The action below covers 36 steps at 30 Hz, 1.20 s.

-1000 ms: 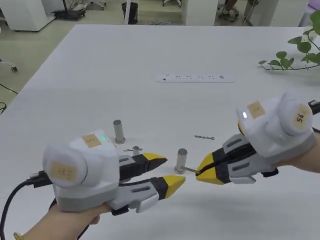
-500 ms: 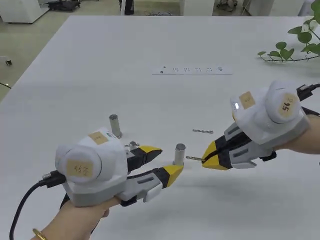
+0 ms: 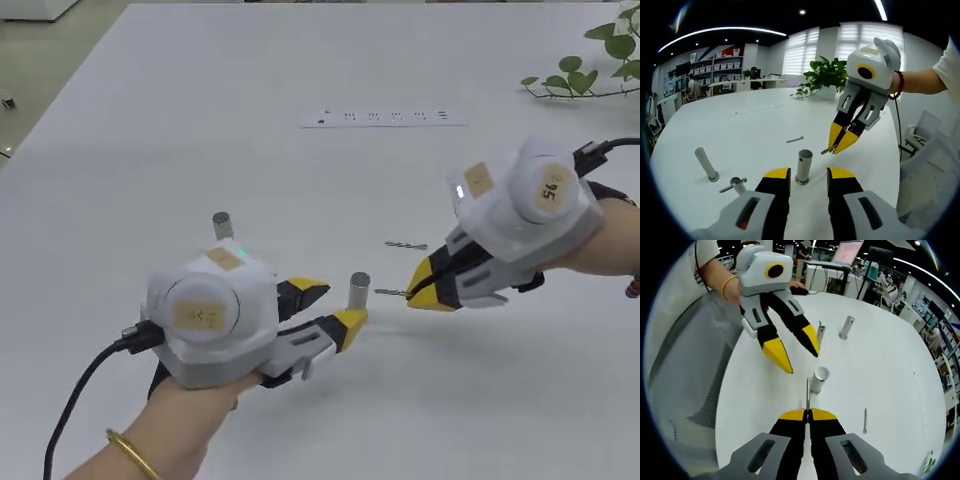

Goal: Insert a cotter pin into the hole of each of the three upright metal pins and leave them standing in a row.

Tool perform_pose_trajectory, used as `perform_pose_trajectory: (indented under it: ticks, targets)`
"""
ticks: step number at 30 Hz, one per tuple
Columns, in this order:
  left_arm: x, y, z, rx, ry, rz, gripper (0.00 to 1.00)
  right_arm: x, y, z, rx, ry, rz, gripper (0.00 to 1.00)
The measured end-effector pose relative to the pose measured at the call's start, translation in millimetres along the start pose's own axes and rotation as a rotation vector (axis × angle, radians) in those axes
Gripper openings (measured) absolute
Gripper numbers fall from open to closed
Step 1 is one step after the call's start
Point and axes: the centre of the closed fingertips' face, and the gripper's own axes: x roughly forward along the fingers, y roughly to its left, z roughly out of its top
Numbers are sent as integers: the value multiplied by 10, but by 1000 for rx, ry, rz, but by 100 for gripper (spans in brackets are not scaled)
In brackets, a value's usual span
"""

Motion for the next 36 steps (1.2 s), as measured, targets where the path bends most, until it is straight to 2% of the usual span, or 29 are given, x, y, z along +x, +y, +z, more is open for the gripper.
perform_pose_trajectory:
  ticks: [5,13,29,36]
  targets:
    - [69,63,-13,5,8,30,24,24,-47,-30,5,17,-10,3]
    - [169,59,-66,23,34,24,22,53,-119,-54,-3,26,-12,3]
    - [274,62,-89,20,47,3,13,118,-165,-46,-32,33,7,3]
    - [303,52,-114,25,56,-3,12,116,-174,-37,-51,36,16,3]
